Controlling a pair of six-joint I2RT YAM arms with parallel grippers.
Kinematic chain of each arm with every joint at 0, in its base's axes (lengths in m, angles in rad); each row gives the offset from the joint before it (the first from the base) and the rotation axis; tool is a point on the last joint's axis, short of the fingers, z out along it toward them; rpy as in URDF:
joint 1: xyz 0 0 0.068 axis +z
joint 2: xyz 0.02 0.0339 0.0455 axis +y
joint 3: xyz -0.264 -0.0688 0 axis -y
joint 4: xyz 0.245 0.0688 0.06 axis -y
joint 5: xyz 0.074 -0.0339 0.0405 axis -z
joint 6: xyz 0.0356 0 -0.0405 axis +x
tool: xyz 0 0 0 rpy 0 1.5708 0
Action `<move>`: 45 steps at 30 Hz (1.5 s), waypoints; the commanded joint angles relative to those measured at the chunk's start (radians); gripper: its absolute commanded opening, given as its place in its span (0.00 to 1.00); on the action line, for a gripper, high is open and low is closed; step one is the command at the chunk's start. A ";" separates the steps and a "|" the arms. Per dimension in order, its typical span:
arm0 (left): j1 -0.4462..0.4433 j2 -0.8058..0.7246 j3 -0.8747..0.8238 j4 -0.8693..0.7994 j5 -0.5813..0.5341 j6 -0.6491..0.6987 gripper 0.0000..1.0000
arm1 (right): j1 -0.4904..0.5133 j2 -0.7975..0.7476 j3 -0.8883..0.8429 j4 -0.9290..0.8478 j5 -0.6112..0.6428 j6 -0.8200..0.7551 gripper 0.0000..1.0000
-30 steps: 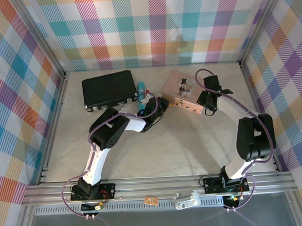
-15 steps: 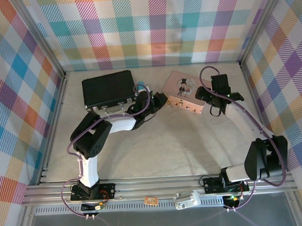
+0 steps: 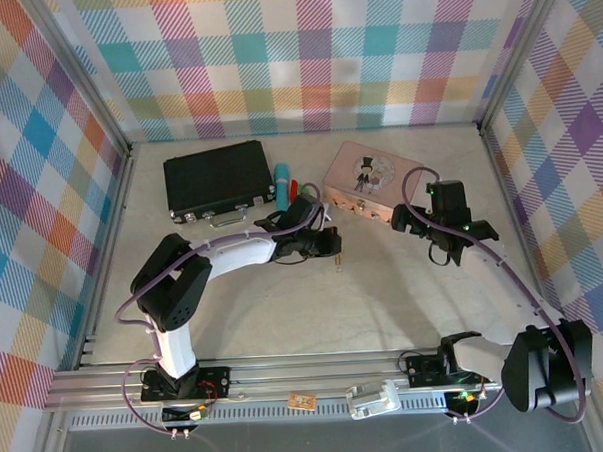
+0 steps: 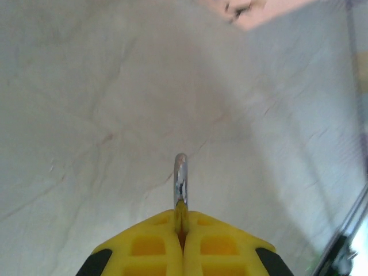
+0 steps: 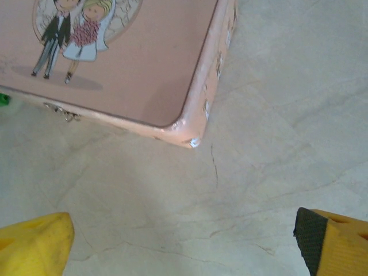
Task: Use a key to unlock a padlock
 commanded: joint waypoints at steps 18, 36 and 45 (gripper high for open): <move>-0.047 0.067 0.097 -0.246 -0.137 -0.047 0.73 | -0.007 -0.051 -0.280 0.451 0.029 -0.197 0.99; 0.231 -0.542 -0.188 -0.196 -0.475 0.086 1.00 | -0.010 0.241 -0.448 1.230 0.073 -0.417 0.99; 0.508 -0.692 -0.469 -0.058 -0.776 0.292 1.00 | -0.064 0.328 -0.451 1.293 -0.048 -0.396 0.99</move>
